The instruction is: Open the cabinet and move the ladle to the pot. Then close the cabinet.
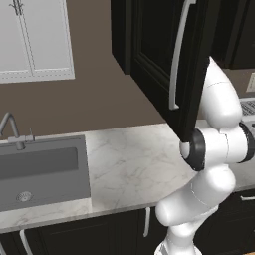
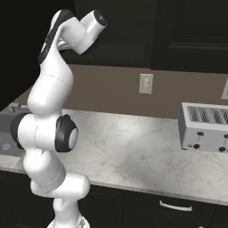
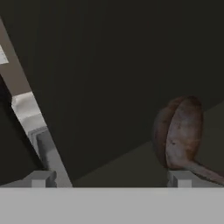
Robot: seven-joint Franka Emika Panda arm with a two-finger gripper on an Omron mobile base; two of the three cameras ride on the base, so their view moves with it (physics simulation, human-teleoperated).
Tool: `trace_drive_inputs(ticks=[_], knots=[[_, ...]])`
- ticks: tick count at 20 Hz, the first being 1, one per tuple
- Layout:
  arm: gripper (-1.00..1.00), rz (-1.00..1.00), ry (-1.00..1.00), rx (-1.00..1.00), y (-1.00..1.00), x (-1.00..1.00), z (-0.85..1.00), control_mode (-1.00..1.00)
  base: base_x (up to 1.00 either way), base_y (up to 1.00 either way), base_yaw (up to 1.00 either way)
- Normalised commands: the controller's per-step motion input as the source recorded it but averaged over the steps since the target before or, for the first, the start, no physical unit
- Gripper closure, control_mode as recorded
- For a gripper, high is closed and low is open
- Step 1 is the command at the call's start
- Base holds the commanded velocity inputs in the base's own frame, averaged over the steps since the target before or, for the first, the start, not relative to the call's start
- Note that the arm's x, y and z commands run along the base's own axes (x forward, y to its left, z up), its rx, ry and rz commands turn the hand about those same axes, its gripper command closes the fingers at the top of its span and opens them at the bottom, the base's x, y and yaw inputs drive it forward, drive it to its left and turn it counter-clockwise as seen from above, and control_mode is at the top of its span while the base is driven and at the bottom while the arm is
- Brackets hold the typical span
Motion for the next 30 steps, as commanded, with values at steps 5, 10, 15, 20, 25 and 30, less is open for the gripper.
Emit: trace_drive_inputs(ticks=[5,10,15,20,25,30], knots=[[-1.0,0.08,0.0,0.0,0.21,0.34,-0.03,-1.0,0.0,0.0,0.0],[-1.0,0.07,0.0,0.0,0.13,0.34,-0.05,-1.0,0.0,0.0,0.0],[-1.0,0.06,0.0,0.0,0.16,0.37,-0.08,-1.0,0.0,0.0,0.0],[1.0,0.03,0.0,0.0,0.16,0.26,-0.06,-1.0,0.0,0.0,0.0],[1.0,0.0,0.0,0.0,0.0,0.1,0.0,-1.0,0.0,0.0,0.0],[1.0,-0.03,-0.05,0.0,-0.23,-0.04,0.0,-1.0,0.0,0.0,0.0]])
